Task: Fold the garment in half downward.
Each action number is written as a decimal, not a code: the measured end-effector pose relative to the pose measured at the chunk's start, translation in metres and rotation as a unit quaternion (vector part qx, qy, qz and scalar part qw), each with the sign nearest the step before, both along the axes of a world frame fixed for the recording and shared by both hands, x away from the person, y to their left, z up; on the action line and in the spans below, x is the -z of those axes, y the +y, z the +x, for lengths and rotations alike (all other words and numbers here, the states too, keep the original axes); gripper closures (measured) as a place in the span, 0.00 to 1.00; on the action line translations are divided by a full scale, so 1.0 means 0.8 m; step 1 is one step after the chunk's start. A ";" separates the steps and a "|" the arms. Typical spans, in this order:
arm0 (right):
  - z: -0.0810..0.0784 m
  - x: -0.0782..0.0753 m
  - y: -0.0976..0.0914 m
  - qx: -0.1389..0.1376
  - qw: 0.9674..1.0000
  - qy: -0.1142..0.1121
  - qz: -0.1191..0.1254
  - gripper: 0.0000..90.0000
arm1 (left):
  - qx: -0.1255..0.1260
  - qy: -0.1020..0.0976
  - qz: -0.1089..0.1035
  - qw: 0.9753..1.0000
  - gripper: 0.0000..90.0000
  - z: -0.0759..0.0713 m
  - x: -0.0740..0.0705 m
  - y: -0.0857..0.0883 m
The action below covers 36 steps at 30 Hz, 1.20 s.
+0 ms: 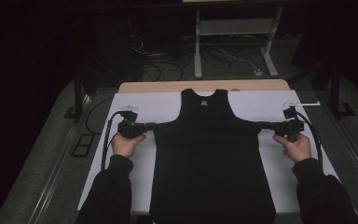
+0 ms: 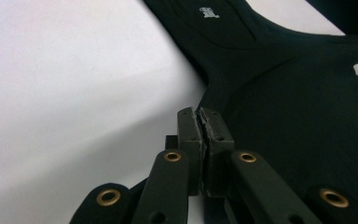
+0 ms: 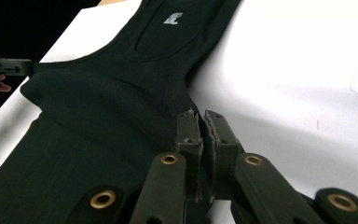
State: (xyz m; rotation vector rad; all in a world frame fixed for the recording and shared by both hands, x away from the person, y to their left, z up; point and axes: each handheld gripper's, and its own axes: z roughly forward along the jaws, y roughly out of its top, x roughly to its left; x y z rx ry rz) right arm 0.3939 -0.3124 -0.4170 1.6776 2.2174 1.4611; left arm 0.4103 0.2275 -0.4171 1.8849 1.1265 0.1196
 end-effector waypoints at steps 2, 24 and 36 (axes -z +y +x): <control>-0.001 -0.001 0.000 -0.001 1.000 0.000 0.001 0.94 | -0.001 -0.001 -0.003 1.000 0.96 -0.003 -0.001 0.001; -0.030 -0.003 -0.013 0.009 1.000 0.008 0.014 0.94 | -0.008 0.009 -0.024 1.000 0.96 -0.028 -0.001 0.010; -0.044 -0.004 -0.012 0.004 1.000 0.009 0.011 0.94 | -0.004 0.011 -0.027 1.000 0.96 -0.043 -0.001 0.010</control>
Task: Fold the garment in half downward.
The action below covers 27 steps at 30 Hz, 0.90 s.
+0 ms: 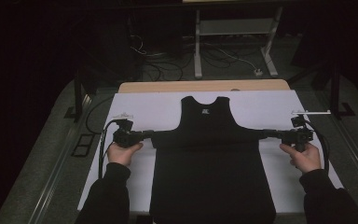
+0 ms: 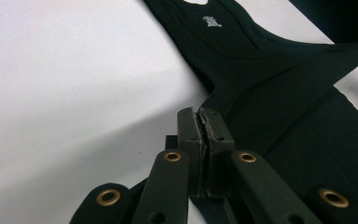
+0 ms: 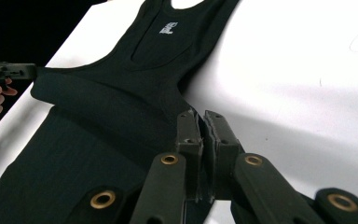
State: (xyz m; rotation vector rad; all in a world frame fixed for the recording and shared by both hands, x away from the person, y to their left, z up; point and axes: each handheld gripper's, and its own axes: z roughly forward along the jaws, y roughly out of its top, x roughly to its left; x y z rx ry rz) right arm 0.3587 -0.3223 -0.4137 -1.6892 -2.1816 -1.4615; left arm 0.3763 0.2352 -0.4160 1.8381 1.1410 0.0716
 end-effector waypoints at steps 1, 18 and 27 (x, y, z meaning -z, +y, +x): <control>-0.001 0.001 -0.001 -0.002 1.000 -0.001 0.000 0.93 | 0.000 0.000 -0.001 1.000 0.96 -0.001 -0.001 0.000; -0.015 -0.001 0.000 -0.006 1.000 -0.004 -0.001 0.94 | 0.002 -0.008 -0.007 1.000 0.96 -0.016 -0.007 0.003; -0.027 0.000 0.000 -0.012 1.000 0.003 -0.005 0.93 | 0.006 -0.003 -0.009 1.000 0.96 -0.022 -0.009 0.005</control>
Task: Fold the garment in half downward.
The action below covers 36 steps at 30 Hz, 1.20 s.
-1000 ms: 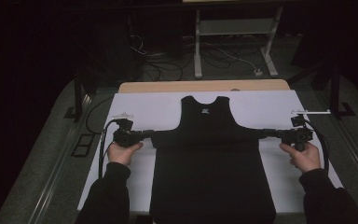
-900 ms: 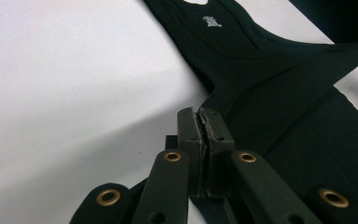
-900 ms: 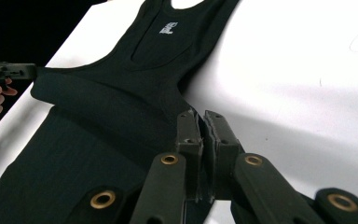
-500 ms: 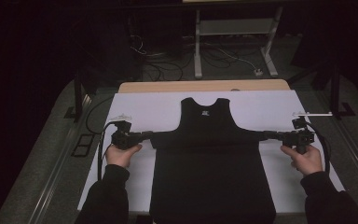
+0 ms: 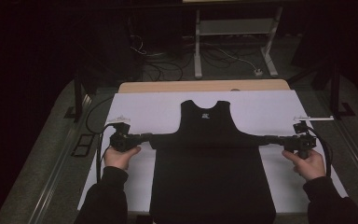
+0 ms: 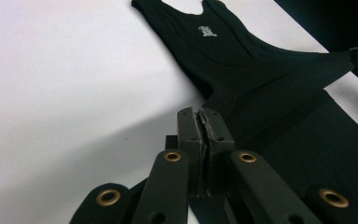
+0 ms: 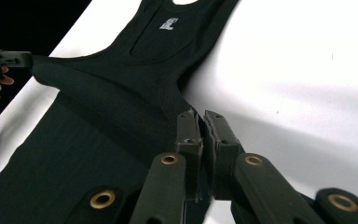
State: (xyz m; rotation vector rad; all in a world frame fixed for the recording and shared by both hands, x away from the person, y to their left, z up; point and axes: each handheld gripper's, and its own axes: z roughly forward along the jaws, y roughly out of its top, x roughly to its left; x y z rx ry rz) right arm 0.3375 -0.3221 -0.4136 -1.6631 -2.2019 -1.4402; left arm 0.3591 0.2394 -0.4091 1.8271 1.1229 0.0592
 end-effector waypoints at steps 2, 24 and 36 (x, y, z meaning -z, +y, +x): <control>-0.003 0.000 0.000 -0.002 1.000 -0.002 0.000 0.93 | 0.001 0.001 0.001 1.000 0.96 -0.001 0.000 0.000; -0.031 0.006 0.007 -0.021 0.999 0.018 -0.017 0.93 | 0.027 0.024 0.018 0.999 0.96 -0.020 0.002 0.001; -0.035 0.017 0.011 -0.033 0.998 0.044 -0.027 0.93 | 0.049 0.040 0.046 0.997 0.96 -0.025 0.008 -0.005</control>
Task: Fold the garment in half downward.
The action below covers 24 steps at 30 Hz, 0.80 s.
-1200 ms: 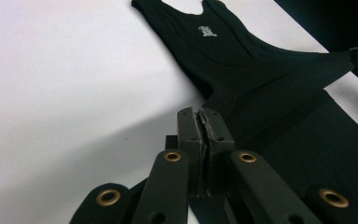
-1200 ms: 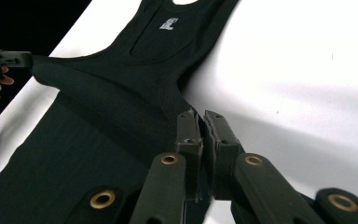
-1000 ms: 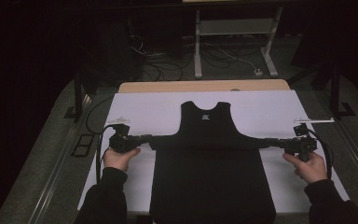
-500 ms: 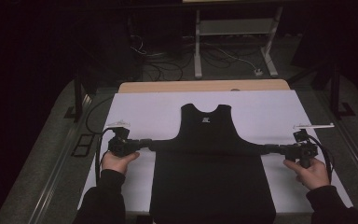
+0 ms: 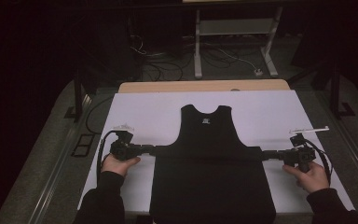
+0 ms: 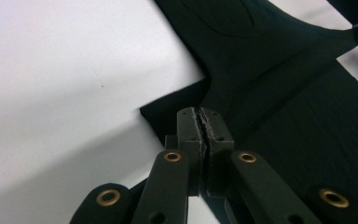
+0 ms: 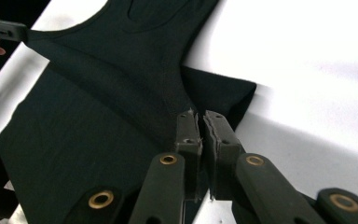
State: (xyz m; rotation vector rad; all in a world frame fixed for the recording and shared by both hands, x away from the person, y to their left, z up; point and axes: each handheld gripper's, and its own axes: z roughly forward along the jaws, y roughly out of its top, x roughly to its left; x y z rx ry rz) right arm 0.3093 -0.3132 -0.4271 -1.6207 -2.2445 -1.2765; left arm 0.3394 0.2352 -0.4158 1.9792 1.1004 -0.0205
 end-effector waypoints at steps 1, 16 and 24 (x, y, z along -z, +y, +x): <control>0.000 0.001 0.000 -0.001 1.000 0.001 -0.003 0.93 | 0.001 0.001 0.002 1.000 0.96 0.000 0.000 0.000; 0.001 0.009 0.007 -0.011 0.999 0.024 -0.026 0.93 | 0.028 0.021 0.050 0.998 0.96 -0.002 0.010 -0.013; 0.001 0.012 0.010 -0.016 0.999 0.031 -0.036 0.93 | 0.039 0.035 0.069 0.996 0.96 -0.001 0.018 -0.020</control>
